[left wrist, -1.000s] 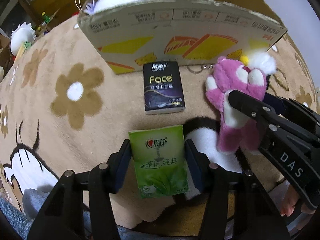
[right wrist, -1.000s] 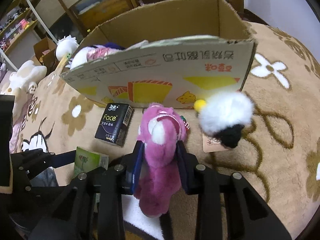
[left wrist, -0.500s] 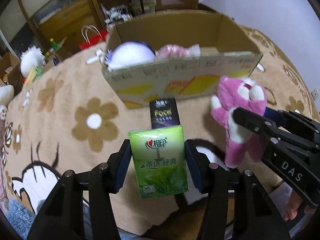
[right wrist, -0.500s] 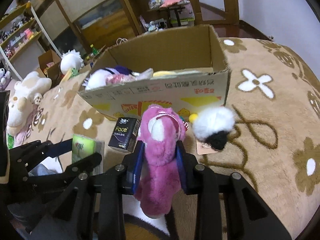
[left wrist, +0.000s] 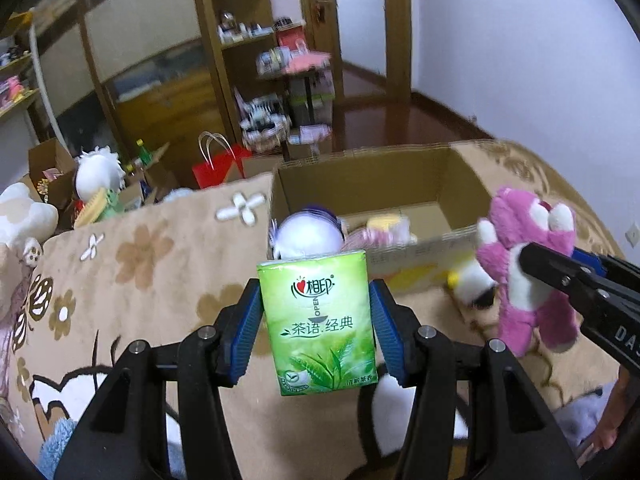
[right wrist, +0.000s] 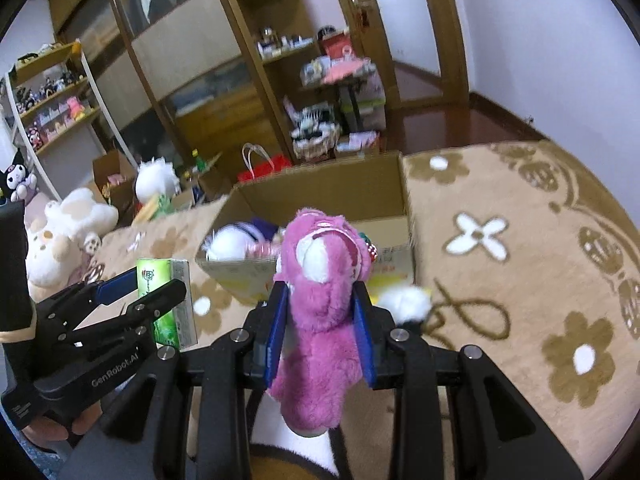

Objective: Organize soft objects
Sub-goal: 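Lift the green tissue pack and pink bear over the cardboard box with both tools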

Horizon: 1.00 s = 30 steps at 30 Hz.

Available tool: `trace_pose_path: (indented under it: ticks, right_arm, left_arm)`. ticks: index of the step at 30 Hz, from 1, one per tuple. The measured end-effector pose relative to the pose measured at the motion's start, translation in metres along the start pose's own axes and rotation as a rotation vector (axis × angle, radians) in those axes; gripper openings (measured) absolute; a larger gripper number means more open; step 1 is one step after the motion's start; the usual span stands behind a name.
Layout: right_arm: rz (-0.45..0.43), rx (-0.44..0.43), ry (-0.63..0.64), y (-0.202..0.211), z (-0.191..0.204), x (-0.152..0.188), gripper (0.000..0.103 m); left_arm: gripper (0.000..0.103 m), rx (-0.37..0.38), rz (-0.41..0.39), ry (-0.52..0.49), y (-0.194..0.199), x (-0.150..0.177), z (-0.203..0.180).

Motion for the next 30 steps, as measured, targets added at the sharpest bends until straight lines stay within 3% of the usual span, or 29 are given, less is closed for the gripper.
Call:
trace_pose_path:
  ticks: [14,30]
  right_arm:
    - [-0.194,0.034,0.077,0.033,0.015,-0.046,0.033]
    - [-0.263,0.034,0.114,0.023,0.013,-0.079,0.033]
  left_arm:
    - [0.052,-0.018,-0.168,0.023,0.020,-0.049,0.003]
    - [0.052,-0.018,-0.257,0.004,0.019,-0.092,0.000]
Point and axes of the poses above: each gripper's, at about its wrist camera, not at the fingertips, and y roughly against the way its jaws point, z to its left, x to its underside, the point moved 9 cm from there along -y, roughly the way its jaws point, and after that the axes turned 9 degrees about -x, right-handed, at the moved point
